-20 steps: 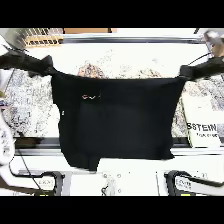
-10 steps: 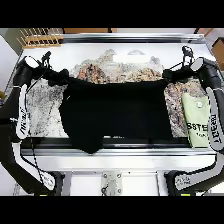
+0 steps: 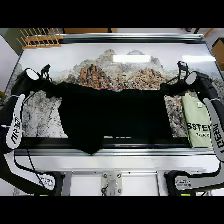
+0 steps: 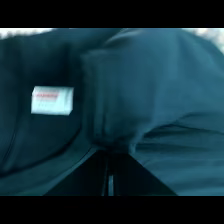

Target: Fold the clothes and pants, and hang the long-sleeved shirts on hangers.

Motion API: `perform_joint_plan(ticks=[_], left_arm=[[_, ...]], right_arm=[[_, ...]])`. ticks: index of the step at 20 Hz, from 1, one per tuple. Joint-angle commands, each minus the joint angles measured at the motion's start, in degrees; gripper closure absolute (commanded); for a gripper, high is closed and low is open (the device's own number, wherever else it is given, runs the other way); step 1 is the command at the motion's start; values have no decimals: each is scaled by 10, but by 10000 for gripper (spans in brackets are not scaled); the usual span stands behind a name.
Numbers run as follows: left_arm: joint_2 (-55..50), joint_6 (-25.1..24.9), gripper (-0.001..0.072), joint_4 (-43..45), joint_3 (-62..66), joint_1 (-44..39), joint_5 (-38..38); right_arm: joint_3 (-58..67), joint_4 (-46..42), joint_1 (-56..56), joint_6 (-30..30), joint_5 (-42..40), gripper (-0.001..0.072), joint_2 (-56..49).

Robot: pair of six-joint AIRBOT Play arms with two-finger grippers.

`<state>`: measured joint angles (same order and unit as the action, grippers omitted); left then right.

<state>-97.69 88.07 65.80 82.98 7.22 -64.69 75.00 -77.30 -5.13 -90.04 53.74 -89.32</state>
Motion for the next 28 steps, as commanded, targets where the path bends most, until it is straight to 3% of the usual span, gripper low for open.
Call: perform_joint_plan(ticks=[1, 5, 6, 7, 8, 12, 15, 18, 21, 28], left_arm=[[20, -9, 701, 2, -82, 0, 30], [20, -8, 699, 1, -101, 0, 22], [24, -8, 528, 0, -101, 0, 21], [34, -7, 233, 0, -101, 0, 23], [51, -7, 191, 1, -101, 1, 26], [155, -7, 190, 7, -107, 10, 10], [240, -6, 190, 6, -180, 3, 11], [307, 3, 190, 1, -276, -34, 20], [354, 5, 190, 1, -344, -78, 56], [388, 19, 190, 1, -373, -116, 93]], right_arm=[[-70, 1, 12, 0, -8, 702, 16], [-90, 37, 15, 0, -1, 660, 16], [-90, 52, 15, 0, 1, 446, 18], [-90, 69, 14, 0, 3, 201, 25], [-90, 80, 12, 0, 8, 180, 38], [-93, 17, -18, 0, 73, 180, 143], [-147, -16, -77, 0, 143, 180, 243], [-274, -14, -150, -74, 160, 180, 337], [-415, 11, -212, -148, 118, 180, 389], [-562, 187, -202, -132, -70, 180, 370]])
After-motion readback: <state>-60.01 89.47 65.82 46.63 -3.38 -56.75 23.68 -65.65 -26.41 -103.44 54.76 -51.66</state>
